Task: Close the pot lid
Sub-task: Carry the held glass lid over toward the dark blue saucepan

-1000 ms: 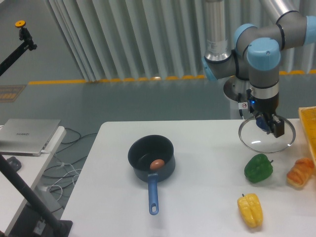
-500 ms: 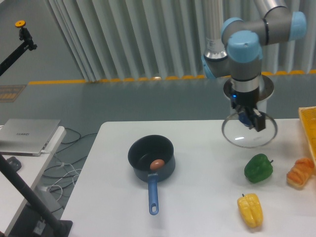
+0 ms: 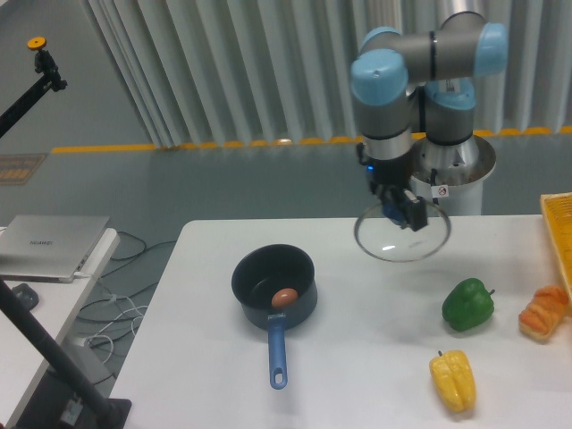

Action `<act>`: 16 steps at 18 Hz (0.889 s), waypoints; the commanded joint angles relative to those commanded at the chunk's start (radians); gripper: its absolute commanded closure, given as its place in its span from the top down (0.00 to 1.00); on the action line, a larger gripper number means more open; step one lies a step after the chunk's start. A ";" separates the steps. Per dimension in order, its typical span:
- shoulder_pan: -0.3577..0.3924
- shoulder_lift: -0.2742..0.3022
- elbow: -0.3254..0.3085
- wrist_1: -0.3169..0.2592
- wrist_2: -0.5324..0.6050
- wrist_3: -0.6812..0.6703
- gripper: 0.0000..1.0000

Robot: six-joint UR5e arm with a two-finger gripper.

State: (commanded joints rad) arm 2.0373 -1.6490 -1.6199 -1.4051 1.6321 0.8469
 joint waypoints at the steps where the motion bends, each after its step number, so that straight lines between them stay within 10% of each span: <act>1: -0.012 -0.012 0.009 0.000 0.002 -0.012 0.50; 16: -0.242 -0.178 0.134 0.006 0.078 -0.239 0.50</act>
State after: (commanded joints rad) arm 1.7949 -1.8269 -1.4864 -1.3990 1.7104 0.6075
